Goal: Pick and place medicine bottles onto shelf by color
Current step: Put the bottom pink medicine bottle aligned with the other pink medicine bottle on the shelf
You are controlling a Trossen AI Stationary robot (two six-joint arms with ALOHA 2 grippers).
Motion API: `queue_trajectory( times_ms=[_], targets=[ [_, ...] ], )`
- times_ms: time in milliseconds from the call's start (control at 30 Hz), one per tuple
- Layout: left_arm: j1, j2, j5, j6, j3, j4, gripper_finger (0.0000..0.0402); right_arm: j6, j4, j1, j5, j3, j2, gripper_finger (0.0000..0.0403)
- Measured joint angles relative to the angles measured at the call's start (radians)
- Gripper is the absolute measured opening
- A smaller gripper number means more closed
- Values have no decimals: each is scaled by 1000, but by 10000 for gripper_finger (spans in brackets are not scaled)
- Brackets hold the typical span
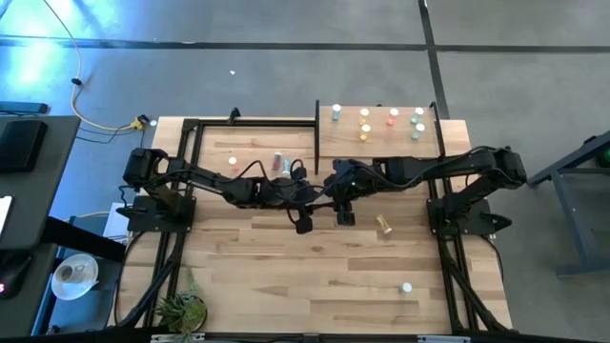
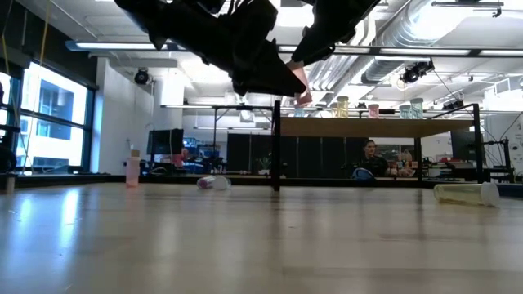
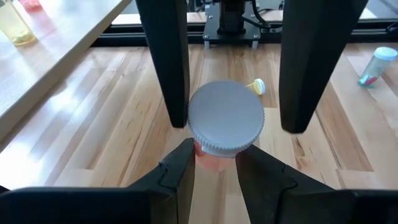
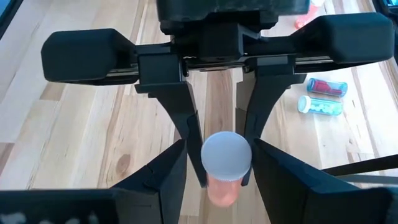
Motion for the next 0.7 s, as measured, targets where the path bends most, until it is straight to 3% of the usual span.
queue_trajectory(
  times_ms=[700],
  targets=[
    [0, 0, 0, 0, -1, 26, 101, 0, 0, 0, 0, 0, 0, 163]
  ],
)
